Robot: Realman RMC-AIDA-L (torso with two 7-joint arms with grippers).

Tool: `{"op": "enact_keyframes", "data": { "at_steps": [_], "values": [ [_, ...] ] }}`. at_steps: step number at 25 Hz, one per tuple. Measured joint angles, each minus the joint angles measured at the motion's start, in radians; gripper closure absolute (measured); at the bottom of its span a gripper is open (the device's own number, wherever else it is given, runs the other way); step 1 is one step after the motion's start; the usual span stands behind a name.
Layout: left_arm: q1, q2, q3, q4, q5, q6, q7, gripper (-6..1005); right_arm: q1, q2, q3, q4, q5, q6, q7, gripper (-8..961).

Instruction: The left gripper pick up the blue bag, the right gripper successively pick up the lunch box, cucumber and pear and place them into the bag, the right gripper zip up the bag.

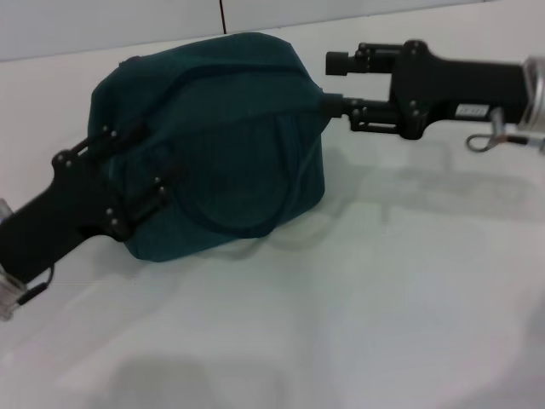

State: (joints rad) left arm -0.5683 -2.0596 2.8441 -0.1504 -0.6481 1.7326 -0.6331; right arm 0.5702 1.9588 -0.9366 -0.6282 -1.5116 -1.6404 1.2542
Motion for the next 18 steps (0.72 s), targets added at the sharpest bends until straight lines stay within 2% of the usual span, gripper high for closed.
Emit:
{"op": "enact_keyframes", "data": {
  "at_steps": [5,10,15,18],
  "values": [
    [-0.091,0.030,0.000,-0.145,0.105,0.129,-0.162,355,0.045,-0.035,-0.001,-0.165,-0.139,-0.083,0.216,374],
    [-0.109,0.035,0.000,-0.250,0.094,0.232,-0.193,356,0.079,-0.057,-0.007,-0.204,-0.201,-0.150,0.313,373],
    [-0.115,0.059,0.001,-0.303,0.127,0.254,-0.258,357,0.087,-0.059,-0.009,-0.210,-0.238,-0.166,0.329,373],
    [-0.110,0.060,0.001,-0.304,0.145,0.258,-0.253,358,0.085,-0.060,-0.010,-0.211,-0.259,-0.167,0.334,373]
  ]
}}
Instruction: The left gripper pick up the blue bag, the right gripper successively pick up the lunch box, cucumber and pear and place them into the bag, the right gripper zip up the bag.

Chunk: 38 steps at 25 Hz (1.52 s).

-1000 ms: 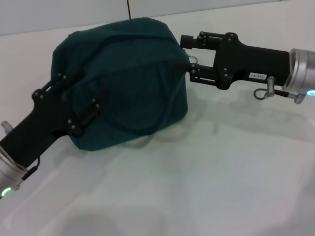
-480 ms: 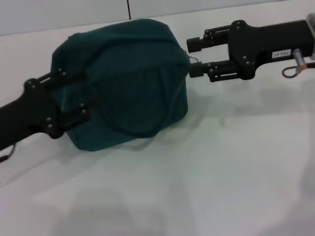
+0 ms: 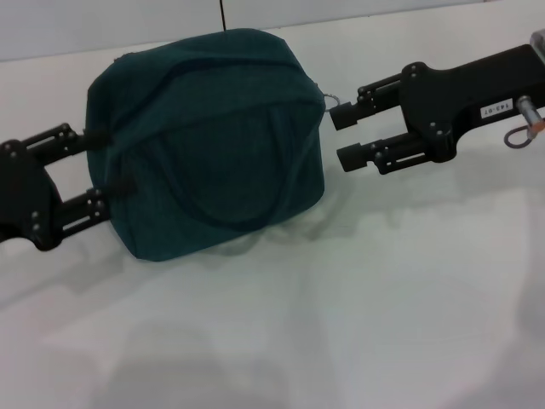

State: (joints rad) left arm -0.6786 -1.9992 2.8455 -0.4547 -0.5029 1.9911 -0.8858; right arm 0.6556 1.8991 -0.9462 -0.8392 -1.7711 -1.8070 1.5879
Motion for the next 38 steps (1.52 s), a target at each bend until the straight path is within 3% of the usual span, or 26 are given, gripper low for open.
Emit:
{"op": "enact_keyframes", "data": {
  "at_steps": [19,29,33,38],
  "values": [
    [-0.021,-0.010,0.000,-0.004,0.137,-0.004,0.003,361,-0.013,0.028,0.000,-0.003,-0.034,0.014,-0.003,371],
    [-0.034,-0.002,0.000,-0.032,0.167,-0.010,-0.001,360,-0.040,0.049,0.000,-0.005,-0.053,0.045,-0.102,369],
    [-0.039,-0.032,0.000,-0.121,0.183,-0.011,0.002,360,-0.059,0.062,0.000,-0.017,-0.073,0.058,-0.144,369],
    [-0.043,-0.042,0.000,-0.156,0.182,-0.009,0.001,363,-0.087,0.077,0.002,-0.048,-0.088,0.071,-0.150,368]
  ]
}}
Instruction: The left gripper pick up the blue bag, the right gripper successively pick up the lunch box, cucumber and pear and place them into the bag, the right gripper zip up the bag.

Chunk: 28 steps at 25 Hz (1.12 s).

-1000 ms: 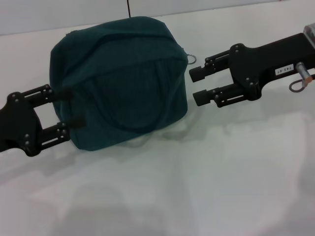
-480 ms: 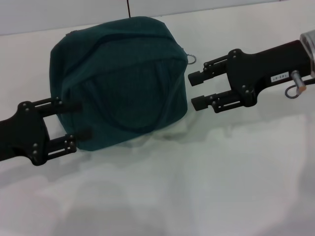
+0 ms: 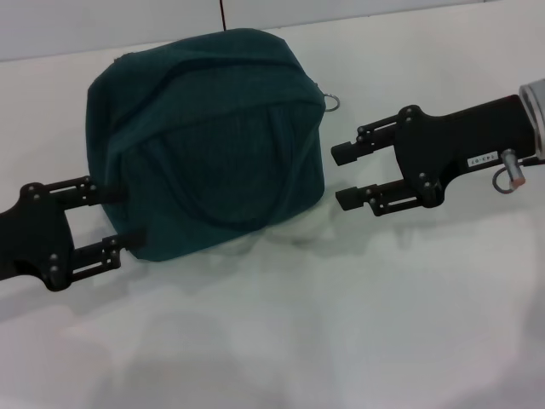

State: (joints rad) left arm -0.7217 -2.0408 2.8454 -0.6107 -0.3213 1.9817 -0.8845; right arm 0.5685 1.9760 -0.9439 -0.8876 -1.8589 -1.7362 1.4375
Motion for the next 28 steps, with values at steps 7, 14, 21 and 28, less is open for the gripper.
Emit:
{"op": "enact_keyframes", "data": {
  "at_steps": [7,14,21,28],
  "values": [
    [-0.006,0.003,0.000,-0.001,-0.005,0.003,-0.007,386,-0.026,0.010,0.002,-0.007,-0.004,0.002,0.000,368],
    [-0.003,0.000,0.000,0.001,-0.013,0.008,-0.008,387,-0.029,0.012,-0.002,-0.007,-0.003,-0.011,0.010,354],
    [0.011,-0.004,0.000,-0.005,-0.037,0.024,-0.007,338,-0.039,0.010,-0.003,-0.007,-0.006,-0.022,0.002,259],
    [0.010,-0.010,0.000,-0.003,-0.034,0.016,0.003,242,-0.054,0.012,-0.004,-0.007,-0.007,-0.020,-0.057,151]
  ]
}}
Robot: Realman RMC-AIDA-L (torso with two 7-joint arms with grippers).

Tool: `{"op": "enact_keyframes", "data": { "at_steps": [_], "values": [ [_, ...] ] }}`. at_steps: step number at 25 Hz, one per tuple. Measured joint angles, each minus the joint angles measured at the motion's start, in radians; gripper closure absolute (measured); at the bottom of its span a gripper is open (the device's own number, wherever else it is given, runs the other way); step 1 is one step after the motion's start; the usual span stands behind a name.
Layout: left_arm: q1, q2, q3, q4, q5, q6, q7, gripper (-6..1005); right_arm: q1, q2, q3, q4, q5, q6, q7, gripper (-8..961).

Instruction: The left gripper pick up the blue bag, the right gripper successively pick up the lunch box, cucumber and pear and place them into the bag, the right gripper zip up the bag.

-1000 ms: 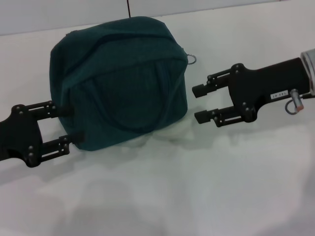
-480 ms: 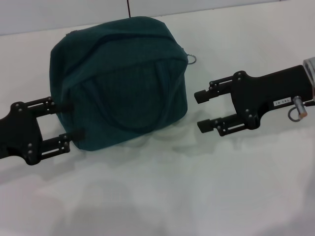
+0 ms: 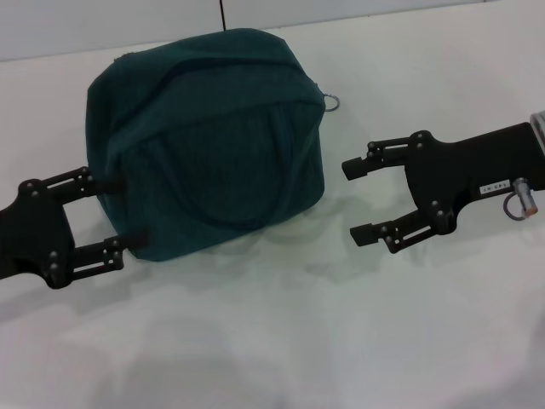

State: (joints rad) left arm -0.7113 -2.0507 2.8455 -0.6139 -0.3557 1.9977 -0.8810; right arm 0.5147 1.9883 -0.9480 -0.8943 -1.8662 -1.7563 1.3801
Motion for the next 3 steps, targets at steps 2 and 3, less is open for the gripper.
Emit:
{"op": "enact_keyframes", "data": {
  "at_steps": [2,3],
  "values": [
    [0.000,-0.001,0.000,0.001,-0.002,-0.001,0.005,242,0.002,0.000,0.000,0.000,0.000,0.005,-0.001,120],
    [0.000,-0.002,0.000,0.002,-0.002,-0.001,0.009,242,0.003,-0.001,0.000,0.000,0.000,0.006,-0.001,120]
  ]
}}
